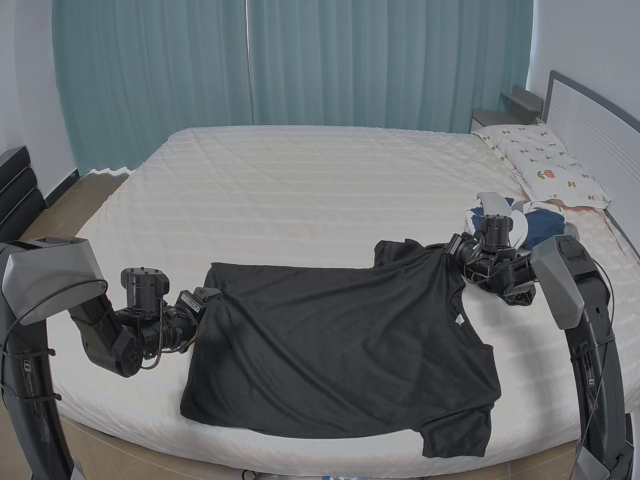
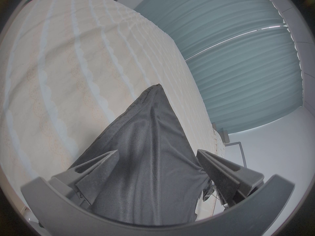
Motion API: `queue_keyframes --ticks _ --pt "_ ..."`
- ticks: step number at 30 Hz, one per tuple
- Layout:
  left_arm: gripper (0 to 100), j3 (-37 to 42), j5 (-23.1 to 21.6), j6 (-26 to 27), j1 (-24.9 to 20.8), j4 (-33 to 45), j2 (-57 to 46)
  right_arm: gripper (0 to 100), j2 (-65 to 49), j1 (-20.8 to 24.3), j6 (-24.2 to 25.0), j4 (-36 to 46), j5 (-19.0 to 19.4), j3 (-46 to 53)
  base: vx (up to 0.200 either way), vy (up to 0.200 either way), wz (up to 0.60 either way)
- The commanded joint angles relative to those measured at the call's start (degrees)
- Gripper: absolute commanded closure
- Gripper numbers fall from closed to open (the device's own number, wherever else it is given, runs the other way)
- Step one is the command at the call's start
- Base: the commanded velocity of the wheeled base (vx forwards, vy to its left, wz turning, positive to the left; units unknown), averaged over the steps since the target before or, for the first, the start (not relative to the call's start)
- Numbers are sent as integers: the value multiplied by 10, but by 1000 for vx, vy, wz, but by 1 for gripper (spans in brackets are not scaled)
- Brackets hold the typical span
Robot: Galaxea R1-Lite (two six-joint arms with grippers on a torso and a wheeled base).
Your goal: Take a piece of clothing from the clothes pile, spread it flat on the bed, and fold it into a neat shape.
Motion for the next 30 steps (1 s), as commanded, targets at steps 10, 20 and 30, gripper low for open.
queue_keyframes --ticks 10,20,30 --pt "0 0 0 0 -1 -1 1 100 56 8 24 -6 -25 -76 0 0 0" --pt "0 0 0 0 -1 -1 1 0 60 1 23 -9 -26 -76 0 0 0" --pt "0 1 1 0 -1 -1 1 0 -85 -23 24 -61 -24 174 0 0 0"
